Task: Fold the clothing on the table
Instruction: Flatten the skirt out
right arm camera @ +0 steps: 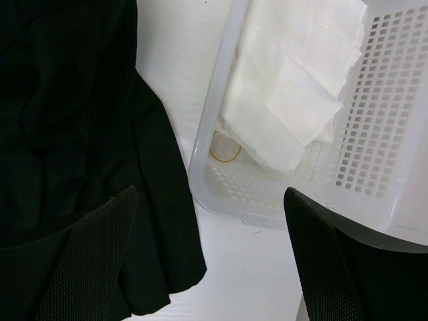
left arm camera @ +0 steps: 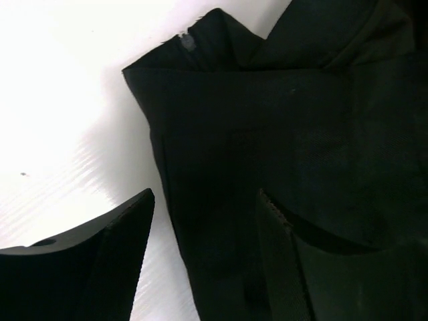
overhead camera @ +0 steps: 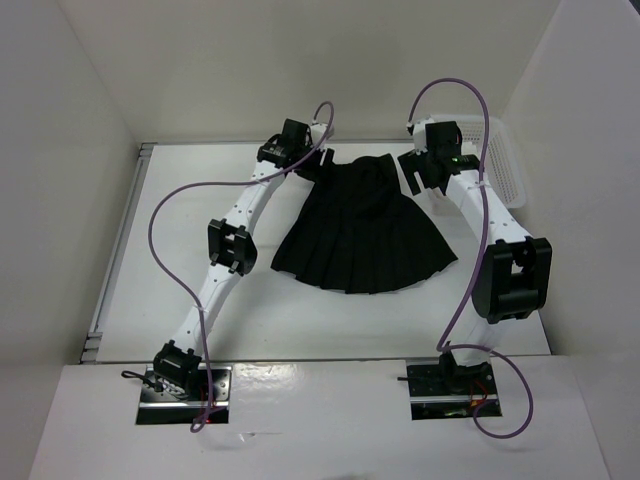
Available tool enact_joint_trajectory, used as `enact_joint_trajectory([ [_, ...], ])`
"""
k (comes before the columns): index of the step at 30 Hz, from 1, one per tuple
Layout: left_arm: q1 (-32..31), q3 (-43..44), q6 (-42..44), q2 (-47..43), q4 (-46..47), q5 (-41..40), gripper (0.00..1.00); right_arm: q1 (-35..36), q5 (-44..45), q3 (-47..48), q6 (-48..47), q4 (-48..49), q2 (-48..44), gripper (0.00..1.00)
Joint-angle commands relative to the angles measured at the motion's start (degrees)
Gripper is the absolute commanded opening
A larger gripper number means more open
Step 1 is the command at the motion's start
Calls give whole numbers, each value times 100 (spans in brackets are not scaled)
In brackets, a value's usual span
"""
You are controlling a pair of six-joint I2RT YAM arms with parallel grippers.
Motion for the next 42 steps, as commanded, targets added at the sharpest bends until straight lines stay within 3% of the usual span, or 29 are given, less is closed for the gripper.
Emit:
enact_joint_trajectory([
  [1, -15, 140, 35, 108, 64, 351, 72, -24, 128, 75, -15, 40, -174, 94],
  [7, -15, 88, 35, 160, 64, 351, 74, -24, 128, 128, -15, -13, -174, 94],
  [11, -15, 35, 35, 160, 64, 351, 67, -24, 128, 180, -15, -13, -174, 94],
  [19, -15, -158, 35, 161, -50, 228, 38, -24, 128, 180, -15, -13, -174, 94],
  [25, 90, -159, 35, 160, -681, 368, 0, -24, 181, 180, -15, -13, -226, 94],
  [28, 214, -306, 35, -14, -1418, 902, 0, -24, 120, 180, -15, -13, -287, 94],
  [34, 425, -782, 544, -665, -2413, 1142, 0, -24, -90, 128, 37, -13, -489, 94],
  [42, 706, -2213, 773, -2861, -2494, 968, 0, -24, -600, 13, 91, 40, -754, 94],
])
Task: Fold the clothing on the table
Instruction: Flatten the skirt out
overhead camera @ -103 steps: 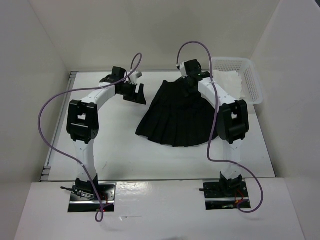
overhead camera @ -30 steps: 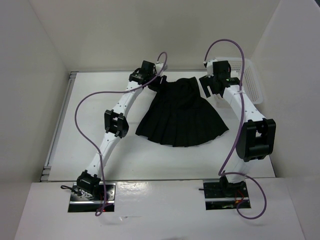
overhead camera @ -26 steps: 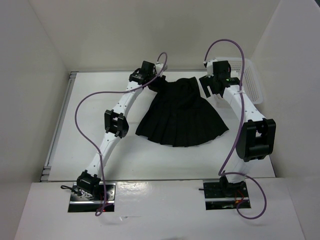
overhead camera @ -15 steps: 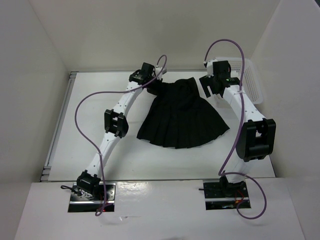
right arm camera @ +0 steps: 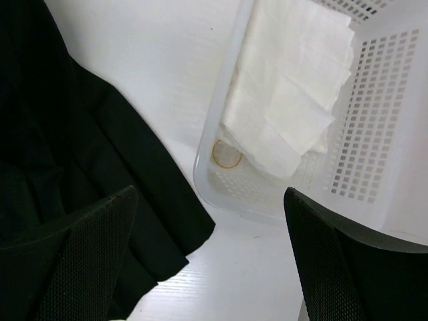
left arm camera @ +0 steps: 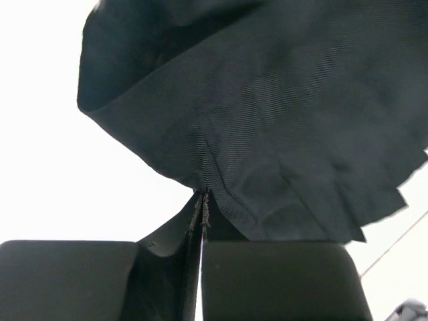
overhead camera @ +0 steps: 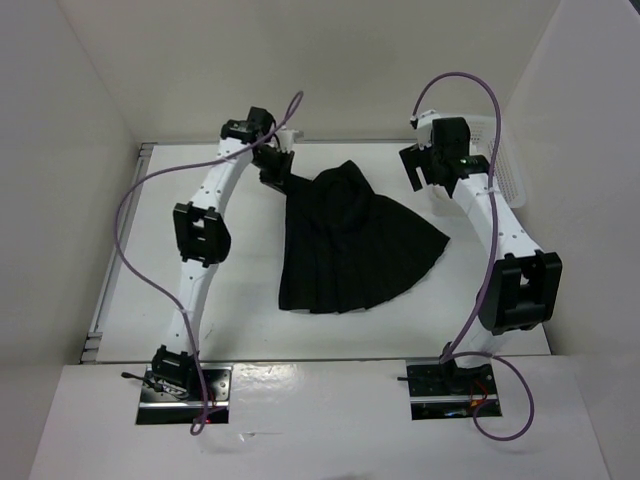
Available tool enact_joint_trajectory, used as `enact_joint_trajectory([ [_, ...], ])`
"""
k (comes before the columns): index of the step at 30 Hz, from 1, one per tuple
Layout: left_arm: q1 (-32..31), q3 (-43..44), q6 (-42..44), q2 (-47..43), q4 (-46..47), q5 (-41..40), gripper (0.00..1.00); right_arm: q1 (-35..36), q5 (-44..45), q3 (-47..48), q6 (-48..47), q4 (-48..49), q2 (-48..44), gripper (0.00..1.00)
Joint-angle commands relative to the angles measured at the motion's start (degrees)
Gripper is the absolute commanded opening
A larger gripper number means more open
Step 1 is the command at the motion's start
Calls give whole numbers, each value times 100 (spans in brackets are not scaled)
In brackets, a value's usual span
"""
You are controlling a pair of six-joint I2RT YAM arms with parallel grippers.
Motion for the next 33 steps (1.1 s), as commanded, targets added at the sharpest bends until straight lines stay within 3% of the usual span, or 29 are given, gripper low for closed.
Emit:
enact_joint_trajectory([
  [1, 61, -437, 255, -1602, -179, -54, 0, -24, -504, 11, 80, 75, -336, 94],
  [6, 289, -1965, 308, -2580, 5, -169, 0, -24, -1032, 195, 141, 22, -275, 94],
  [7, 290, -2717, 308, -3008, 284, -169, 0, -24, -1120, 300, 141, -48, -275, 94],
  [11, 369, -4379, 308, -4039, 1086, -695, 0, 256, -1113, 450, 141, -189, 50, 94],
  [18, 720, -5904, 255, -4797, 1491, -1030, 0, 960, -454, 784, 89, -189, 621, 94],
  [21, 1062, -6300, 377, -4962, 1263, -644, 2, 1136, -453, 890, 36, -189, 788, 95],
  [23, 1255, -6476, 439, -5358, 1210, -643, 21, 1189, -505, 951, 36, -189, 876, 95],
  [25, 1405, -6600, 527, -5885, 1210, -555, 28, 1320, -506, 952, -26, -250, 1008, 95],
  [28, 1826, -6600, 580, -6508, 1210, -336, 47, 1496, -453, 1065, -78, -251, 1148, 95],
  [33, 2170, -6811, 580, -6748, 1210, -221, 61, 1619, -575, 1425, -131, -250, 1561, 95],
])
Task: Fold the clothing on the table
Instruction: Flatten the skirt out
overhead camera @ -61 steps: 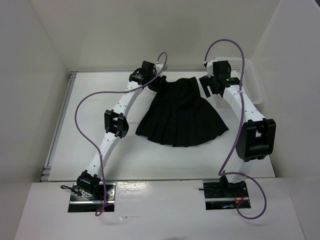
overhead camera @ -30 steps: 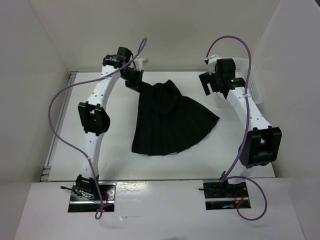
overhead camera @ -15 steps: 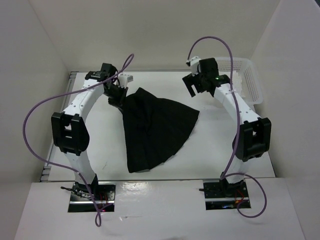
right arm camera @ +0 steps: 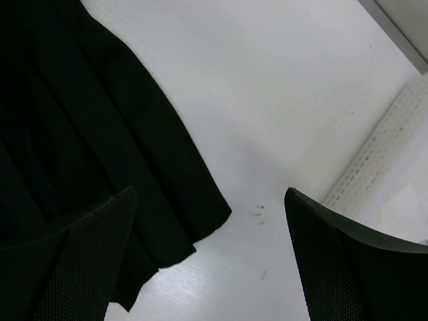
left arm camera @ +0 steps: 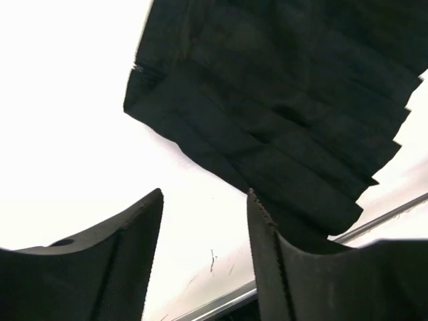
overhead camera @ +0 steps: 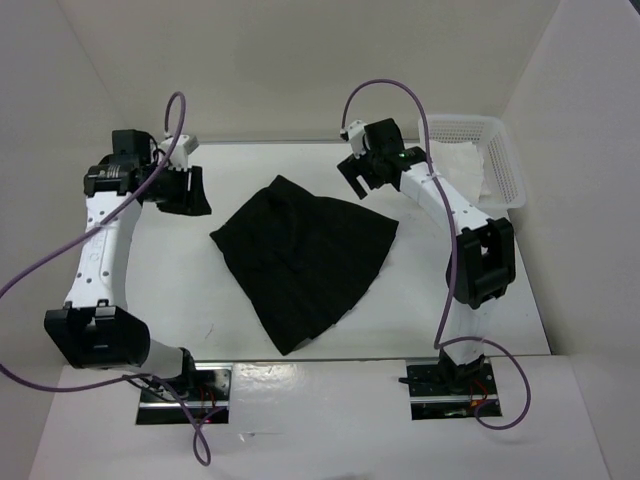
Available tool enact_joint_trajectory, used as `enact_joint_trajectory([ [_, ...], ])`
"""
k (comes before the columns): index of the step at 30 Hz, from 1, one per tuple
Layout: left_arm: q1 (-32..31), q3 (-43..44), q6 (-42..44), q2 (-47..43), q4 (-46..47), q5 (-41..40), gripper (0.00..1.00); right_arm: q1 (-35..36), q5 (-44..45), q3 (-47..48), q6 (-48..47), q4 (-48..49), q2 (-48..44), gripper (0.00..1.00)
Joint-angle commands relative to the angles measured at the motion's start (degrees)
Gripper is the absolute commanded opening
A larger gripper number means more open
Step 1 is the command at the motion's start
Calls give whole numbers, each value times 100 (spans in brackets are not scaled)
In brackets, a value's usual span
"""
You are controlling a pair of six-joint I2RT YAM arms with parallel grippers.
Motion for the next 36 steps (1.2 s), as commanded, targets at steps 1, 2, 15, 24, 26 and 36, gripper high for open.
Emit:
enact_joint_trajectory([
  [1, 134, -164, 150, 32, -12, 429, 62, 142, -32, 636, -74, 1, 335, 95],
  [2, 186, -322, 150, 84, 41, 492, 64, 142, -101, 734, -74, -60, 423, 95],
  [15, 107, -1343, 70, 1236, 1411, 79, 80, 327, -112, 1114, -74, -228, 820, 95],
  [24, 169, -1229, -123, 2167, 1825, 308, 75, 380, -49, 1122, -13, -227, 872, 95],
  [26, 169, -1159, -176, 2361, 1930, 360, 75, 380, -49, 1122, -13, -228, 925, 95],
  [36, 221, -772, -474, 3029, 2133, 264, 73, 432, 117, 1060, -13, -280, 872, 95],
])
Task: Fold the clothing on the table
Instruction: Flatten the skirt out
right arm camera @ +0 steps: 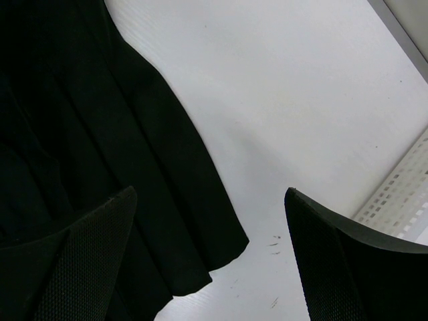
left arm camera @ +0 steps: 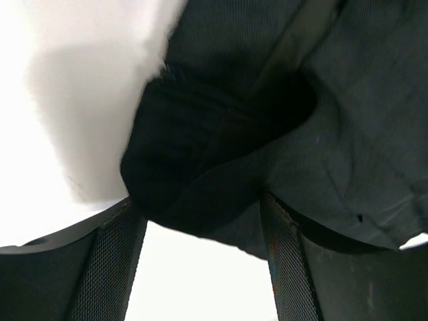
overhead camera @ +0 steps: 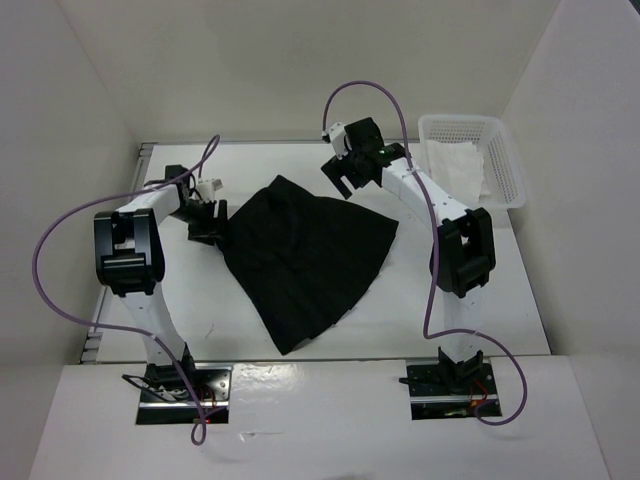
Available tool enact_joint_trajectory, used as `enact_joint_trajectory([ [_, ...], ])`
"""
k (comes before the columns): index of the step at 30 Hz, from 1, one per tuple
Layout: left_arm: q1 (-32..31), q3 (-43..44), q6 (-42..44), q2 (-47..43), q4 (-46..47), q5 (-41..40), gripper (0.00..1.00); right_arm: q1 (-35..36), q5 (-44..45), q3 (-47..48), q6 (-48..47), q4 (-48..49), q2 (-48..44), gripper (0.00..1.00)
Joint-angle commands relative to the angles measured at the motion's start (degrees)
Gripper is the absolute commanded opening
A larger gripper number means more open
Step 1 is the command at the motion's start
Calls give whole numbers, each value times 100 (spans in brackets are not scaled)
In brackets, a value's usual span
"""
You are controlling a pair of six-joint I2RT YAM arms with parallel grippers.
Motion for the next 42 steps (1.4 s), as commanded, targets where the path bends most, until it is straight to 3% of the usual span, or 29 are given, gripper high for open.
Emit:
enact_joint_trajectory([
  [1, 44, 459, -151, 275, 207, 185, 73, 67, 139, 140, 22, -68, -6, 95],
  [5, 44, 617, -151, 460, 260, 185, 63, 67, 139, 87, 22, -68, -6, 95],
  [6, 44, 670, -151, 513, 260, 185, 57, 67, 192, 87, 22, -68, -6, 95],
  [7, 44, 671, -151, 513, 260, 316, 41, 67, 192, 87, 22, -68, -6, 95],
  [8, 44, 671, -151, 513, 208, 317, 32, 67, 192, 87, 22, -68, -6, 95],
  [13, 97, 496, 86, 224, -12, 440, 7, 120, -88, 516, 136, -16, 405, 95],
  [21, 150, 100, 771, -532, -540, 730, 5, 173, -923, 2589, 391, -498, 1890, 95],
  [24, 203, -14, 842, -655, -610, 730, 5, 251, -1144, 3968, 444, -807, 2612, 95],
  [33, 203, -68, 1018, -770, -768, 836, 5, 506, -2144, 5166, 629, -1105, 3570, 95],
  [42, 203, -120, 1123, -770, -768, 836, 5, 797, -2804, 5677, 576, -1316, 4150, 95],
])
